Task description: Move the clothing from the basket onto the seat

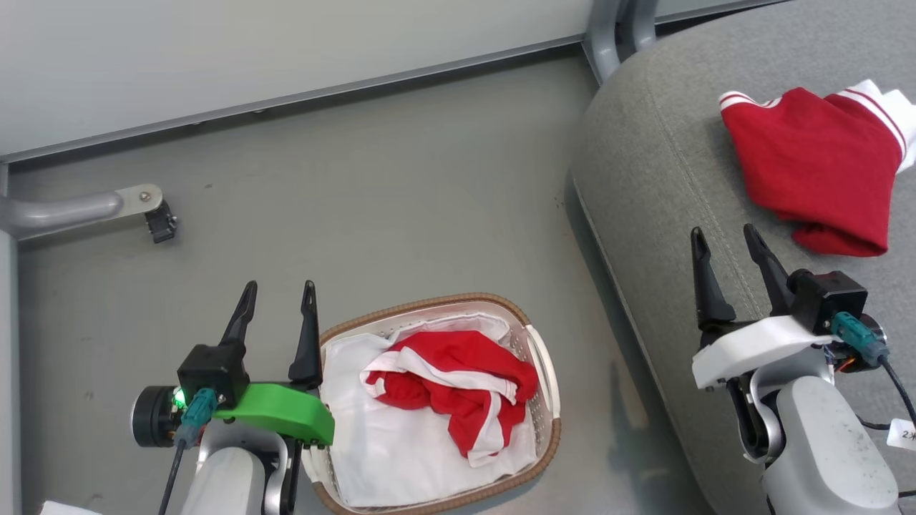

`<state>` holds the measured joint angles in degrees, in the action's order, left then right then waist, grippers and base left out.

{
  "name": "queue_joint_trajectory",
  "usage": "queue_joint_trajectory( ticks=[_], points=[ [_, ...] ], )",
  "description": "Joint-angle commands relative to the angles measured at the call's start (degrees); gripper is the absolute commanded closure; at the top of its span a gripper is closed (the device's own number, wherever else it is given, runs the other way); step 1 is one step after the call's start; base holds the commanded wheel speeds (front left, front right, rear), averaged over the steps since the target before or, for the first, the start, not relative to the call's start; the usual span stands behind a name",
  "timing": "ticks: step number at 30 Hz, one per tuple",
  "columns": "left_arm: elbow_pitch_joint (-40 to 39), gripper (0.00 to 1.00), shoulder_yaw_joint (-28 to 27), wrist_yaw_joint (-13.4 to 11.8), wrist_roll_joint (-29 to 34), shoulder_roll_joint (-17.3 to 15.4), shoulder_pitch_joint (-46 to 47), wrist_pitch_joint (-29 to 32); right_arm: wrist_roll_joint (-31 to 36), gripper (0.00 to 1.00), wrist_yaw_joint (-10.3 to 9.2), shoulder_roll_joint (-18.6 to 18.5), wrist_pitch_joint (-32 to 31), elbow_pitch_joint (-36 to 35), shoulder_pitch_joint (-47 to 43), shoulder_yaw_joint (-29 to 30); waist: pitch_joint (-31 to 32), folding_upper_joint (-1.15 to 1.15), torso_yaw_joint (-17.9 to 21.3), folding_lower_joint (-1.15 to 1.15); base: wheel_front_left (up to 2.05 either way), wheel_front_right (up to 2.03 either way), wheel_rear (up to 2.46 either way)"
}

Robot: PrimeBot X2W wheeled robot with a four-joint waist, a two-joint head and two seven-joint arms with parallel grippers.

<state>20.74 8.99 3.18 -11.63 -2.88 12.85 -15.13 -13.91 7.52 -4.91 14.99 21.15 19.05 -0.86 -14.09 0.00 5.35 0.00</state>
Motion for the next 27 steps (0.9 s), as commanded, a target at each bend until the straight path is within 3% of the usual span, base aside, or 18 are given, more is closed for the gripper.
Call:
queue_joint_trajectory(
  ticks=[1,12,27],
  points=[
    [-0.19,0.00,-0.52,-0.66,-0.65,-0.04,-1.58,-0.04,0.70,0.00,-0.06,-0.08,0.28,-0.36,-1.20,-0.43,1.65,0.00,-2.52,0.00,0.00,0.00,0.00],
    [0.62,0.00,-3.67,-1.59,-1.58,-0.06,-6.70,-0.04,0.72,0.00,-0.07,0.60,0.28,0.05,-6.15,-2.25,5.41,0.00,-6.08,0.00,0.00,0.00,0.00],
    [1.48,0.00,-4.48,-0.89,-2.35,-0.05,-11.22,-0.04,0.59,0.00,-0.06,1.38,0.28,1.04,-11.21,-2.50,8.50,0.00,-6.06,0.00,0.00,0.00,0.00]
  ],
)
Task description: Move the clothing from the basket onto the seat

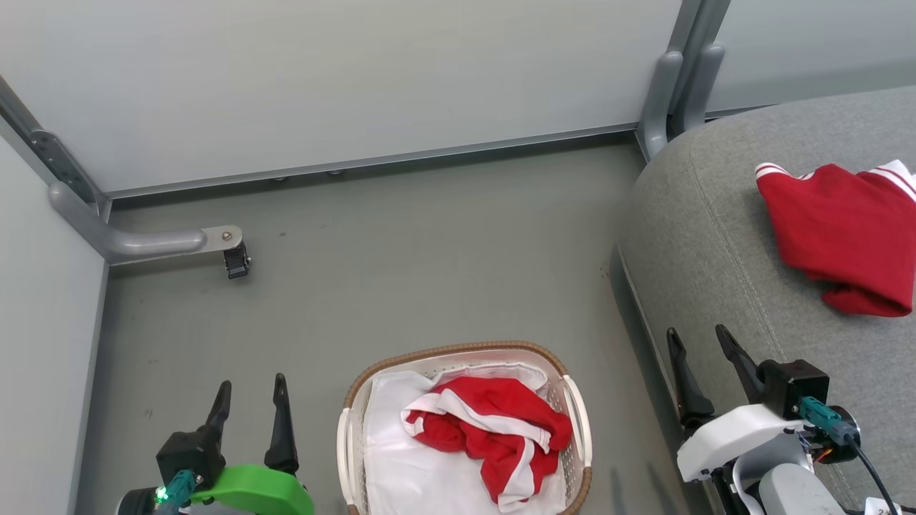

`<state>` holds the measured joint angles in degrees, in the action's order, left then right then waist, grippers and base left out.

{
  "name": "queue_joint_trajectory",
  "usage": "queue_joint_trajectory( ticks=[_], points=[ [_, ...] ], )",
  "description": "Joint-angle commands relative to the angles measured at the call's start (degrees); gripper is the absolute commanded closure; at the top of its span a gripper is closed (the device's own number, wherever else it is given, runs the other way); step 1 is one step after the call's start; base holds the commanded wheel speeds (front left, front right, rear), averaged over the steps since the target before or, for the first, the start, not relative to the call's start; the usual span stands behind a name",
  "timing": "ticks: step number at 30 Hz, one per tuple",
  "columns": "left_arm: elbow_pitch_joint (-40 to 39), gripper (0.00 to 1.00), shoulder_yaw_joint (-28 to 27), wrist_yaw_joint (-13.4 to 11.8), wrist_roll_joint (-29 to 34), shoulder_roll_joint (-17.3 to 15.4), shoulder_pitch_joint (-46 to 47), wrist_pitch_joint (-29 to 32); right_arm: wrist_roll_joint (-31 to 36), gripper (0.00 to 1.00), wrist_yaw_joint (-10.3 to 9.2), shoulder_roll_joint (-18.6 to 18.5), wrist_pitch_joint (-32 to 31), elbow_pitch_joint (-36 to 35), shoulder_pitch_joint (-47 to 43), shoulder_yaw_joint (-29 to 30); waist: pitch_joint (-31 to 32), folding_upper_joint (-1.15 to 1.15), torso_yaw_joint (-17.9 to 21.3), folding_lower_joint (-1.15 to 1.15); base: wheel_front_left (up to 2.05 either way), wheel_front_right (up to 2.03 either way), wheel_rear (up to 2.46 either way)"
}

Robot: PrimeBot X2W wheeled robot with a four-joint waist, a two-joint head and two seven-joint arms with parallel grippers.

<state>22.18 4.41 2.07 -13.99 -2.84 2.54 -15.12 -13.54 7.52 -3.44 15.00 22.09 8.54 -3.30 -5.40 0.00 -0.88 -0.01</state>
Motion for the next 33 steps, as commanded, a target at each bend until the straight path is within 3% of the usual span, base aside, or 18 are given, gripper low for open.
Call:
queue_joint_trajectory(
  ticks=[1,13,33],
  points=[
    [0.18,0.00,0.29,0.47,0.01,-0.10,-0.79,-0.05,0.26,0.00,-0.06,-0.09,0.27,0.04,-0.49,-0.09,-0.33,0.00,0.29,0.01,0.00,0.00,0.00],
    [4.57,0.00,6.68,2.50,-2.04,-0.09,5.53,-0.05,-0.58,0.00,-0.06,-0.40,0.27,-3.95,5.46,-1.90,-8.88,0.00,3.23,0.01,0.00,0.00,0.00],
    [23.55,0.00,17.21,3.97,-4.32,-0.23,26.16,-0.05,-2.55,0.00,-0.06,-0.28,0.27,-13.08,18.31,-7.48,-29.91,0.00,11.69,0.01,0.00,0.00,0.00]
  ],
)
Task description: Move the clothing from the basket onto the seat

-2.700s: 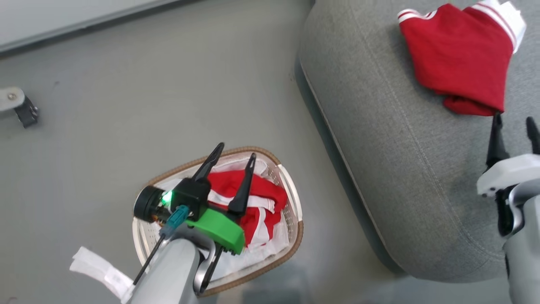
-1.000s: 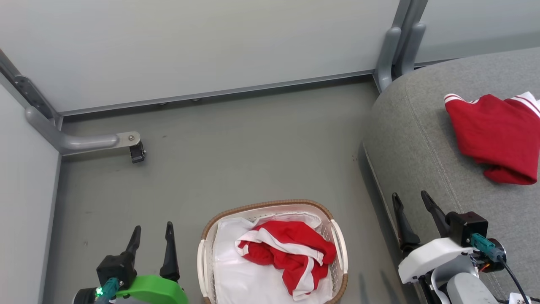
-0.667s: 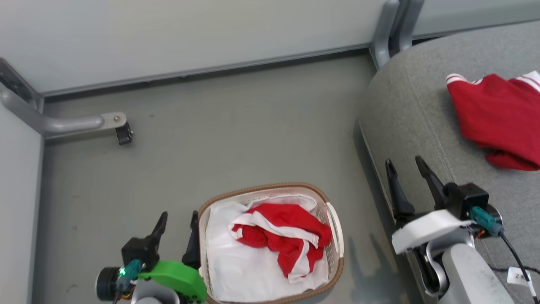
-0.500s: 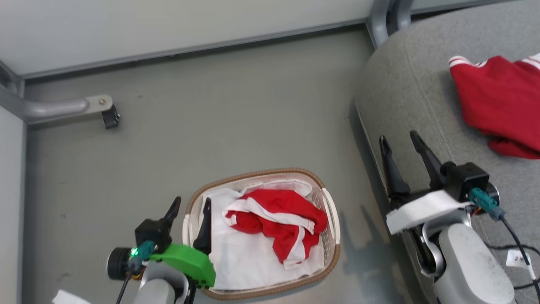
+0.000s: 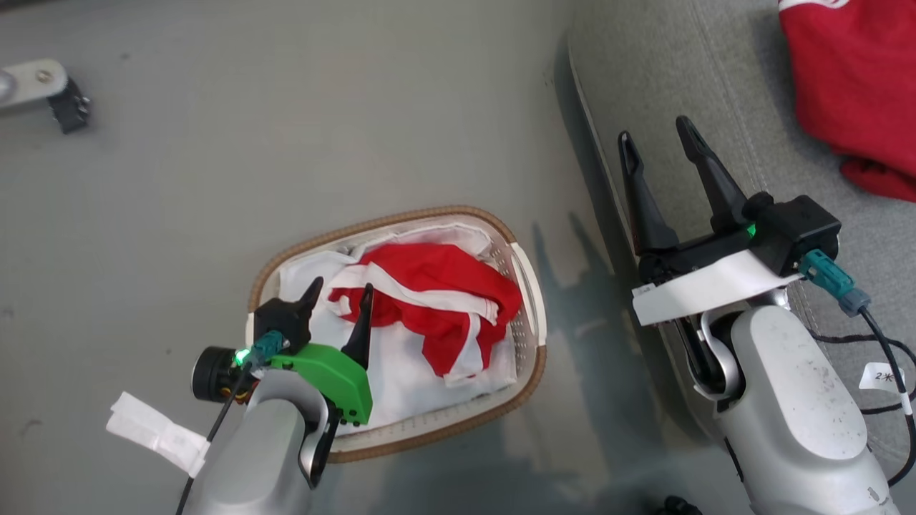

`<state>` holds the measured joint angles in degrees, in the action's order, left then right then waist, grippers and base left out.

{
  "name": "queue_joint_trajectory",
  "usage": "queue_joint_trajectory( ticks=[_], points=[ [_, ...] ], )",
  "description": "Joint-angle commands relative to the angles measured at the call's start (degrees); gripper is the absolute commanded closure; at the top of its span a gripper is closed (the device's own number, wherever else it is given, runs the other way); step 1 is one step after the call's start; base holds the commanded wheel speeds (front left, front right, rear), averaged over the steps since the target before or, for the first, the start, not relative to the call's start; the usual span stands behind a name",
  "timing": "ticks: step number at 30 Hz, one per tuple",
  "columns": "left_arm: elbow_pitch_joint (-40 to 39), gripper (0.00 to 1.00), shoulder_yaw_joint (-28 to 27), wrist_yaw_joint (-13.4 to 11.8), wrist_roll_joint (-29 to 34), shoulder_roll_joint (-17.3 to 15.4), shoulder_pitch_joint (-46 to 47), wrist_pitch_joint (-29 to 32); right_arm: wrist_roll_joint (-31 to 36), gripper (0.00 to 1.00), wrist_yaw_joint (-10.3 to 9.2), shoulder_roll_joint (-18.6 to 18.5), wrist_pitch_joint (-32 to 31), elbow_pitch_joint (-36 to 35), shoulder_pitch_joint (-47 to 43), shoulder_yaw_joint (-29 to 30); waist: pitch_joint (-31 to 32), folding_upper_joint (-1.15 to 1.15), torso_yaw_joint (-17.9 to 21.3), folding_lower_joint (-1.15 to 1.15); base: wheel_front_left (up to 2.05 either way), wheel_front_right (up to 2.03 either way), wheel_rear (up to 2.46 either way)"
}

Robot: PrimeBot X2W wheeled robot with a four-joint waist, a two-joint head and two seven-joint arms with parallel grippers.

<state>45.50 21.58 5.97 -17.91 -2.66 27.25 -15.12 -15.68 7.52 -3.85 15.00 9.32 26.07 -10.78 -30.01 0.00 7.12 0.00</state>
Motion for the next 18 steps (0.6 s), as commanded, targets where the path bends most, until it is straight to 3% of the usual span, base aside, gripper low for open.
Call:
queue_joint_trajectory(
  ticks=[1,18],
  points=[
    [0.92,0.00,0.24,0.11,-0.37,-0.40,2.19,-0.05,-0.46,0.00,-0.06,0.14,0.27,-0.56,1.02,-0.01,-5.96,0.00,3.96,0.00,0.00,0.00,0.00],
    [12.41,0.00,8.92,0.61,10.47,-1.69,14.92,-0.05,-1.21,0.00,-0.06,0.83,0.27,-3.57,5.70,-1.04,-17.04,0.00,8.60,0.00,0.00,0.00,0.00]
  ],
)
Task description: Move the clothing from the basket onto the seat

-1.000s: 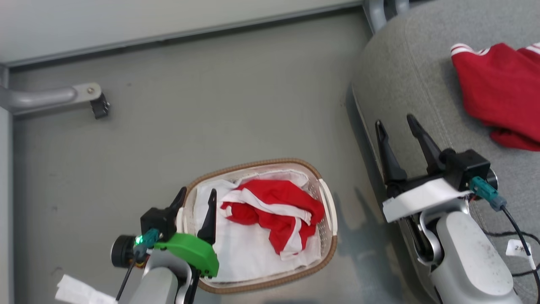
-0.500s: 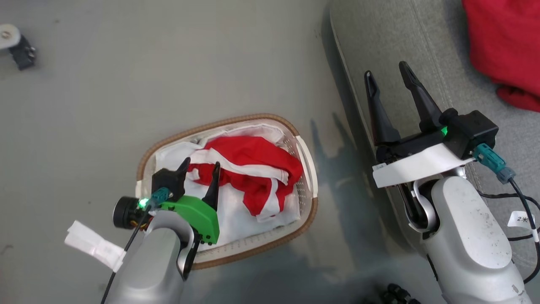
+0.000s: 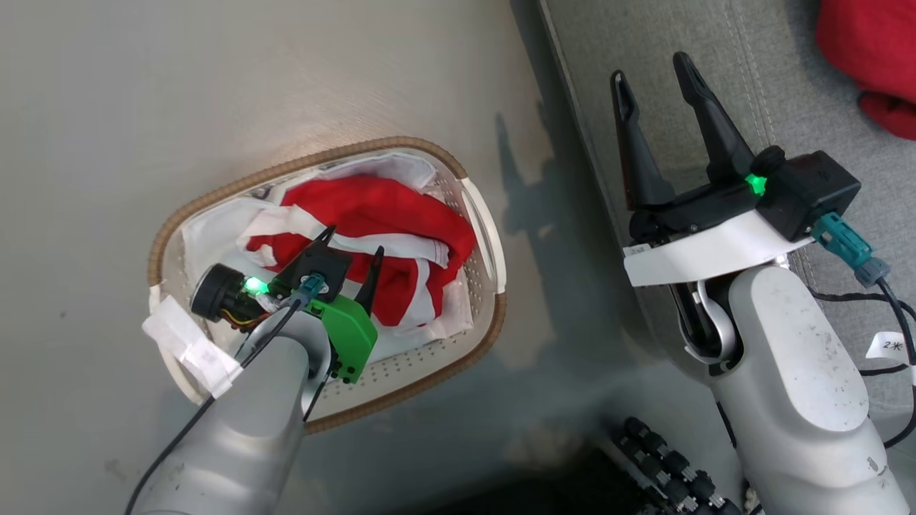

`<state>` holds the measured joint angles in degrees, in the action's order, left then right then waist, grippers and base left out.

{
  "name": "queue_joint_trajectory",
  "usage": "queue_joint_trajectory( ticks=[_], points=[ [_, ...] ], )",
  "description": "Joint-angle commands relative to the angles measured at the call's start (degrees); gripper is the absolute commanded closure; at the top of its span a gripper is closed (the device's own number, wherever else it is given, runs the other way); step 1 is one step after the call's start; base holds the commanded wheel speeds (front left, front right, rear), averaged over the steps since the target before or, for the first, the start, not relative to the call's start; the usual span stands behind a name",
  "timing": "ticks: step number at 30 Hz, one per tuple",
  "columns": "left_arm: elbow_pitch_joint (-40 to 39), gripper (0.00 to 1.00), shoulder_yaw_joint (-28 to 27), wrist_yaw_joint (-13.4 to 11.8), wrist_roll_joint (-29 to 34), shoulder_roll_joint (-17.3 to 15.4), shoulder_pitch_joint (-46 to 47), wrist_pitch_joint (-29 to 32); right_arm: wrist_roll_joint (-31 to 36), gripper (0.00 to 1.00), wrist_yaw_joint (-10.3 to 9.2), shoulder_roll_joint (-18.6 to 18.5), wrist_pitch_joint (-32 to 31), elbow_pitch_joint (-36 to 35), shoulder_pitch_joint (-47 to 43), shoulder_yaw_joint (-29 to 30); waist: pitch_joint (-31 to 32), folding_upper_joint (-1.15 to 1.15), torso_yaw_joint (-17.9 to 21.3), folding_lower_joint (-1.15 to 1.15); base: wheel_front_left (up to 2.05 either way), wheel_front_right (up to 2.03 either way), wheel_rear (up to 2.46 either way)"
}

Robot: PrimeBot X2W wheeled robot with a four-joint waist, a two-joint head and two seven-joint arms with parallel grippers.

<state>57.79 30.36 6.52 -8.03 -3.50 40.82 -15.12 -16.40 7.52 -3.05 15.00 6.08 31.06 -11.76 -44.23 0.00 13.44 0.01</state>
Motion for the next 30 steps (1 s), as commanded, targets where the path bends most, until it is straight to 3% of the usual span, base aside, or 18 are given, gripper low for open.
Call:
queue_joint_trajectory(
  ticks=[1,17,24,28,29,30],
  points=[
    [0.71,0.00,0.65,0.09,1.01,-0.98,1.86,-0.05,-0.48,0.00,-0.06,0.07,0.27,-0.50,0.92,-0.25,-3.34,0.00,2.51,-0.01,0.00,0.00,0.00],
    [9.94,0.00,9.58,-2.08,10.46,-3.17,11.27,-0.05,-3.31,0.00,-0.06,0.09,0.27,-4.80,4.02,-1.93,-10.83,0.00,4.44,-0.01,0.00,0.00,0.00],
    [12.72,0.00,10.93,-3.66,11.05,-3.06,14.17,-0.05,-3.64,0.00,-0.06,0.09,0.27,-5.82,4.18,-2.64,-12.11,0.00,4.62,-0.01,0.00,0.00,0.00],
    [13.62,0.00,10.83,-2.84,9.89,-2.66,14.60,-0.05,-3.72,0.00,-0.06,0.08,0.27,-6.12,3.57,-2.72,-12.16,0.00,4.47,-0.01,0.00,0.00,0.00],
    [13.51,0.53,10.51,-2.78,9.37,-2.69,14.53,-0.05,-3.75,0.00,-0.06,0.09,0.27,-6.03,3.53,-2.77,-12.10,0.00,4.48,-0.01,0.00,0.00,0.00],
    [13.09,1.00,10.28,-2.67,9.21,-2.74,14.43,-0.05,-3.76,0.00,-0.06,0.09,0.27,-5.92,3.52,-2.81,-12.04,0.00,4.51,-0.01,0.00,0.00,0.00]
  ],
)
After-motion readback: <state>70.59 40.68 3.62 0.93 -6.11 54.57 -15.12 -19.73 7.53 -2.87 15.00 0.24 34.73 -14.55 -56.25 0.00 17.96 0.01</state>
